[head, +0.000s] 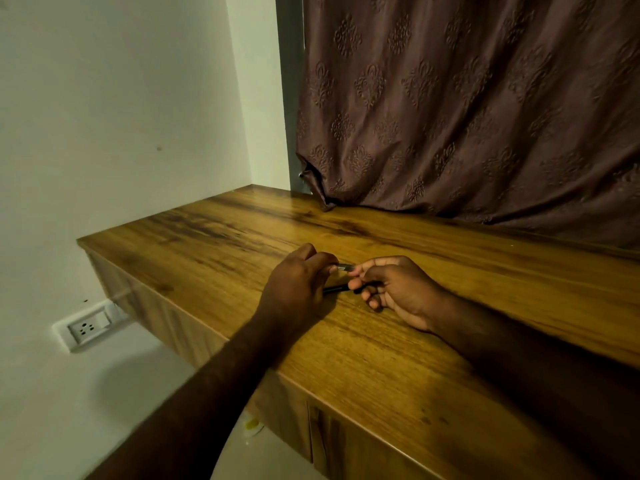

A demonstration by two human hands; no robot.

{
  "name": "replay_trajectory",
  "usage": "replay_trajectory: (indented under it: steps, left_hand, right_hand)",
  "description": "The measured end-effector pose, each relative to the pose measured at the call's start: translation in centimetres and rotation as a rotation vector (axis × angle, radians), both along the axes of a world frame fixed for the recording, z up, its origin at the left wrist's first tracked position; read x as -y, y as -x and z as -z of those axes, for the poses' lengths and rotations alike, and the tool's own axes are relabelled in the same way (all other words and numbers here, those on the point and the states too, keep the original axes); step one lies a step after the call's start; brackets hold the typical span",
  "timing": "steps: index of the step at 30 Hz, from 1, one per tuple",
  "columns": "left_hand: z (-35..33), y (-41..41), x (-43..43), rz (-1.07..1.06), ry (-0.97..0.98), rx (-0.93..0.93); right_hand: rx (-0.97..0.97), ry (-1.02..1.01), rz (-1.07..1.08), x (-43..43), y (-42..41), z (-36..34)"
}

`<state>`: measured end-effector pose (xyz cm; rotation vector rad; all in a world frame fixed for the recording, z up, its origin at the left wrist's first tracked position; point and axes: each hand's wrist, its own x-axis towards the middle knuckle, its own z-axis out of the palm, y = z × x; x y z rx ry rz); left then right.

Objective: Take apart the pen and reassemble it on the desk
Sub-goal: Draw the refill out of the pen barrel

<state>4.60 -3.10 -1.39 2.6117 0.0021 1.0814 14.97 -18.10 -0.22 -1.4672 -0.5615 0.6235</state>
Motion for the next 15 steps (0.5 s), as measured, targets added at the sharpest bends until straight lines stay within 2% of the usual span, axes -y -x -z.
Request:
replay_trajectory:
  steps: [6,15]
  left_hand:
    - [-0.4,0.2,0.9,-0.05,-0.177,-0.027]
    - [-0.2,0.0,0.8,-0.066,-0.054,-0.024]
  right_hand:
    - [-0.08,0.005,-0.087,0.0,-1.1,0.1]
    - [-0.093,-0.016,-0.136,0.1,-1.5,0.3]
